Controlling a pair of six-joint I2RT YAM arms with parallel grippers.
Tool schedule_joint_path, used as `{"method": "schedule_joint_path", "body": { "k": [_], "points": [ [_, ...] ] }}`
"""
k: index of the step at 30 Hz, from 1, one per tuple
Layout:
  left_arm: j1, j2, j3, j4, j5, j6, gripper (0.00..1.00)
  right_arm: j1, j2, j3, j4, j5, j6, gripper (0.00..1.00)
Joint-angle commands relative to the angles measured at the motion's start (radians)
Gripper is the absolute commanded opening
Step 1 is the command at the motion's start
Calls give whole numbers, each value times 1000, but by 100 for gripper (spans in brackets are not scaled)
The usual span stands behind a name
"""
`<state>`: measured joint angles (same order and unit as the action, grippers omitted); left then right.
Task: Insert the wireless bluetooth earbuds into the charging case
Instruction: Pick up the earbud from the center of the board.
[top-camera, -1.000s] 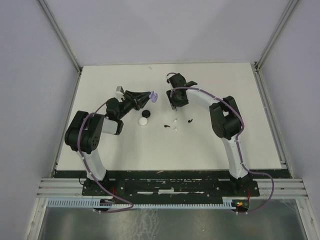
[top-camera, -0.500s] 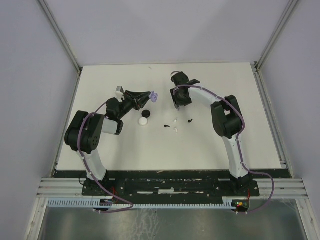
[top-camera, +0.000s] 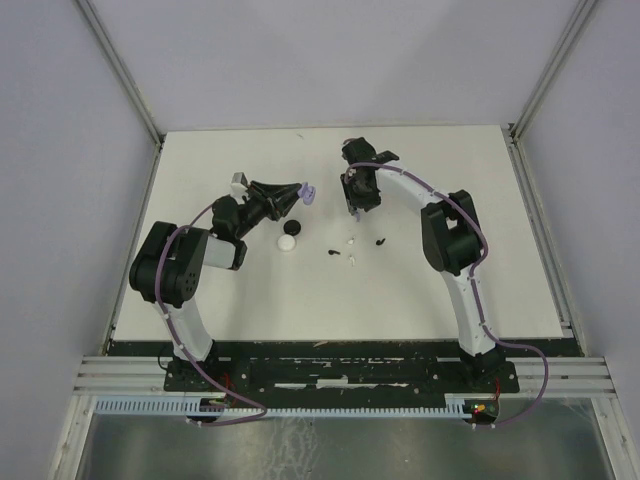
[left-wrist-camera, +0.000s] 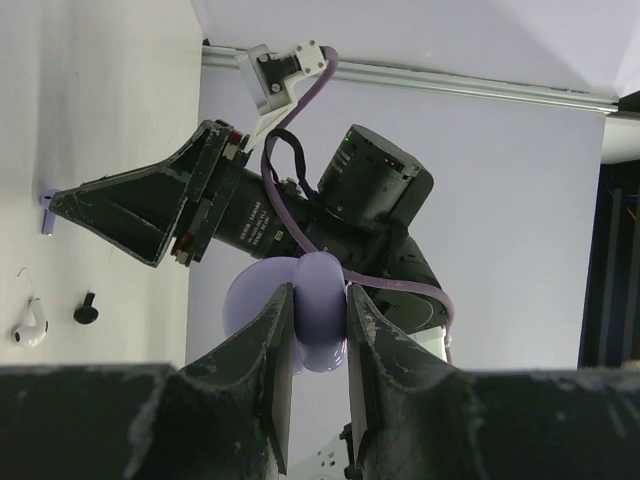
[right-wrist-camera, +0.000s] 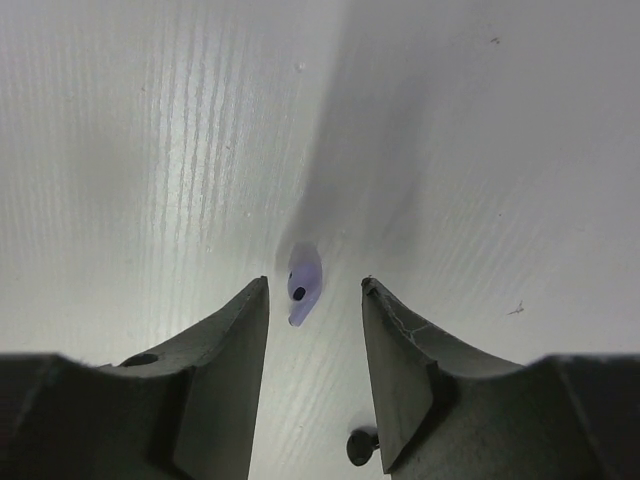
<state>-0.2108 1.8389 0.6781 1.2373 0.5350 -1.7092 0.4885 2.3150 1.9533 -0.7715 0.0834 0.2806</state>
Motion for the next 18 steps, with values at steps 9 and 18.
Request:
{"method": "schedule_joint_path", "body": {
  "k": [9,18],
  "points": [
    [6,-3,-3,73,23,14,3,-2,46,57,-34,-27,20,46],
    [5,2,5,74,26,14,3,-2,64,81,-57,-30,11,41]
  ]
}}
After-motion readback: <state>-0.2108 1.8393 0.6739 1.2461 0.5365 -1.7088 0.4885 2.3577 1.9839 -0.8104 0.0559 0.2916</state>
